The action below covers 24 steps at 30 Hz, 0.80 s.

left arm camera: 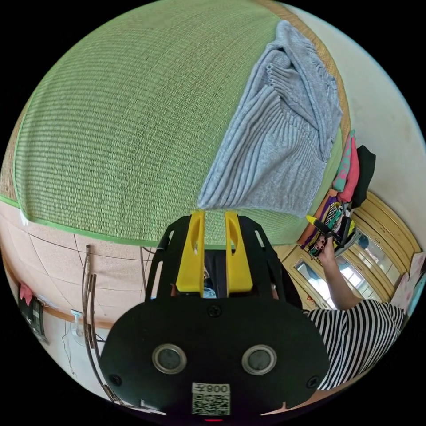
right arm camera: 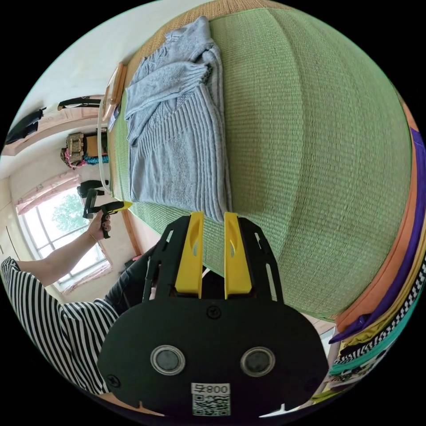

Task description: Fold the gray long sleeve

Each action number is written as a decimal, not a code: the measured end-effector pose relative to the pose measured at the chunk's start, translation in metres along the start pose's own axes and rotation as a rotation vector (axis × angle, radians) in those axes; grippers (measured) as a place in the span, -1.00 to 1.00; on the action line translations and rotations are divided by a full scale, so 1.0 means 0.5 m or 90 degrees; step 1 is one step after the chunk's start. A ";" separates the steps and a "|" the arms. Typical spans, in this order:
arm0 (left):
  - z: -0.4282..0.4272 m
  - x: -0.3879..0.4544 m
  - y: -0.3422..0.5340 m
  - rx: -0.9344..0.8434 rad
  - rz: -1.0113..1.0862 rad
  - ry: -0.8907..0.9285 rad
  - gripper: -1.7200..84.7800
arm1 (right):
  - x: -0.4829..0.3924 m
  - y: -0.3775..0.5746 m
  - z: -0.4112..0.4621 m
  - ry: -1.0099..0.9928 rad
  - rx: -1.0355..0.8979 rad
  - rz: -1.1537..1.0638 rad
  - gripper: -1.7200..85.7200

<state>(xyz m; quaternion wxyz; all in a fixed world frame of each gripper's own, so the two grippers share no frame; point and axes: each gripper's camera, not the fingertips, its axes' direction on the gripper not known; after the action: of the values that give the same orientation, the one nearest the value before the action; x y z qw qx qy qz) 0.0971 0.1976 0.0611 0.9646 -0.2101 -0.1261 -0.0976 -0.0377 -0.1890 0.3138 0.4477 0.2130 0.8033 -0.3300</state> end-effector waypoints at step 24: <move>-0.108 0.068 0.047 -0.060 0.057 0.059 -0.91 | 0.001 0.071 -0.111 -0.137 -0.148 -0.022 -0.91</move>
<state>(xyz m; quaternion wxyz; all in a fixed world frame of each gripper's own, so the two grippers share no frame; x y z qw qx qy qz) 0.1460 0.1910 0.0143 0.9618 -0.2560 -0.0671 -0.0697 -0.0474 -0.1242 0.3227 0.5470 0.1091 0.7871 -0.2632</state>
